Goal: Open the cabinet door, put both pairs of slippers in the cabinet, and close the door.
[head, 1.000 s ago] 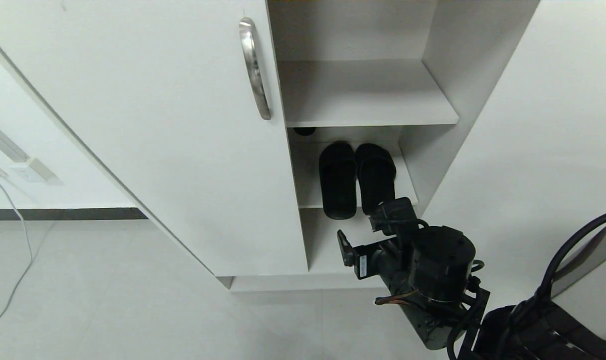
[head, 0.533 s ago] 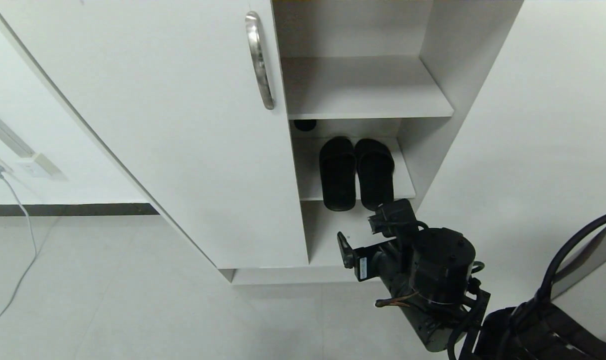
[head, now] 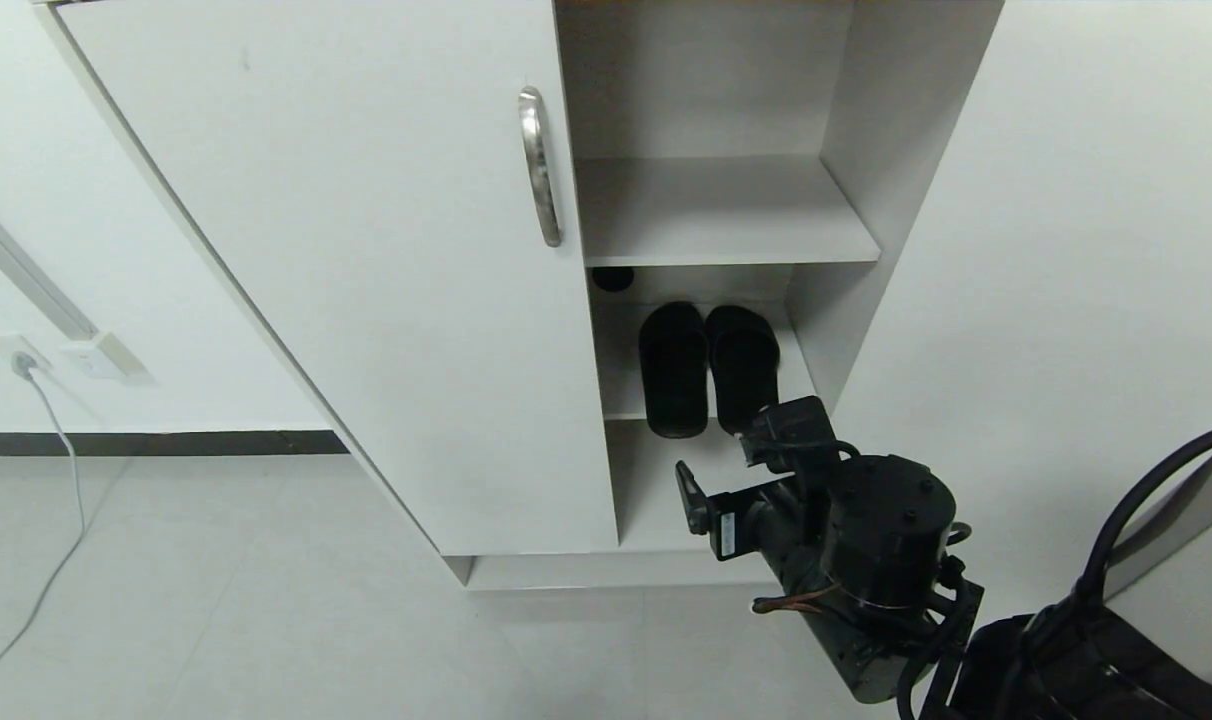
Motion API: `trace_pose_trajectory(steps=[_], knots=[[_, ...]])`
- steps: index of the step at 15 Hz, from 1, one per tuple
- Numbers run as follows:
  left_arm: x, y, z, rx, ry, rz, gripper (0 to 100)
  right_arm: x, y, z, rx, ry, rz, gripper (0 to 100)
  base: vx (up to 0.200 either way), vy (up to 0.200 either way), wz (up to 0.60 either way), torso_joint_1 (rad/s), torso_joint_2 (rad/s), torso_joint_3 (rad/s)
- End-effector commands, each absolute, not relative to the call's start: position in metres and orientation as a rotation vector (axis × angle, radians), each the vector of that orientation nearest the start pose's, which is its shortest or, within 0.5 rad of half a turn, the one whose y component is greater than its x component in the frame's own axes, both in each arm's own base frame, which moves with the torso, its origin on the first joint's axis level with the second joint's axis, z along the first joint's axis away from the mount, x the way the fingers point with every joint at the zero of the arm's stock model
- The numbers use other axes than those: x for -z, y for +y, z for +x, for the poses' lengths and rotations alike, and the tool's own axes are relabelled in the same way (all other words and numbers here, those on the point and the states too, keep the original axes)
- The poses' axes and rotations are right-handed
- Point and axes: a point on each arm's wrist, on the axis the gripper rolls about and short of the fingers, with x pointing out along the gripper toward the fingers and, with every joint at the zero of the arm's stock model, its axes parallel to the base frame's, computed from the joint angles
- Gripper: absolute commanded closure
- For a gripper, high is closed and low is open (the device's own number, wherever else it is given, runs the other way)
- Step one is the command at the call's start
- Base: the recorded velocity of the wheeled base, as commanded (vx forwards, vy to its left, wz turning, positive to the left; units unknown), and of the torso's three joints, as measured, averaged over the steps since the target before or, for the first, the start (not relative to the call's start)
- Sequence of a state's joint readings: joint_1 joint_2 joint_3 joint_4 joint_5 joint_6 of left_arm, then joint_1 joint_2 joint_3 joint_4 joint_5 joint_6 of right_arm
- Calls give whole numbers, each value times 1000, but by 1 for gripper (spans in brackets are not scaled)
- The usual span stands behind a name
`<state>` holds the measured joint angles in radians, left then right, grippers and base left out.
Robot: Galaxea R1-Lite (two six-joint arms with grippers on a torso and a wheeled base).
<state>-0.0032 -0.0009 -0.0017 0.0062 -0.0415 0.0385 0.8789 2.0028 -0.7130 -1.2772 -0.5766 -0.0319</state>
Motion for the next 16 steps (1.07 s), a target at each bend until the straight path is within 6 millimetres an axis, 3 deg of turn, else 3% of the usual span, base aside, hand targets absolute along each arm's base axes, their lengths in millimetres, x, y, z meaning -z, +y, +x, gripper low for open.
trace_pose_trajectory(steps=[1,10,16], knots=[[-75,-1,-23,45,4,38,100,-123,259,230,-302,7,-42,0,0,0,0,-2,2,193],[-75,-1,-23,45,5,40,100,-117,254,226,-326,14,-69,0,0,0,0,1,3,202],[-75,-1,-23,45,5,37,100,-116,254,226,-330,0,-74,0,0,0,0,0,0,19]])
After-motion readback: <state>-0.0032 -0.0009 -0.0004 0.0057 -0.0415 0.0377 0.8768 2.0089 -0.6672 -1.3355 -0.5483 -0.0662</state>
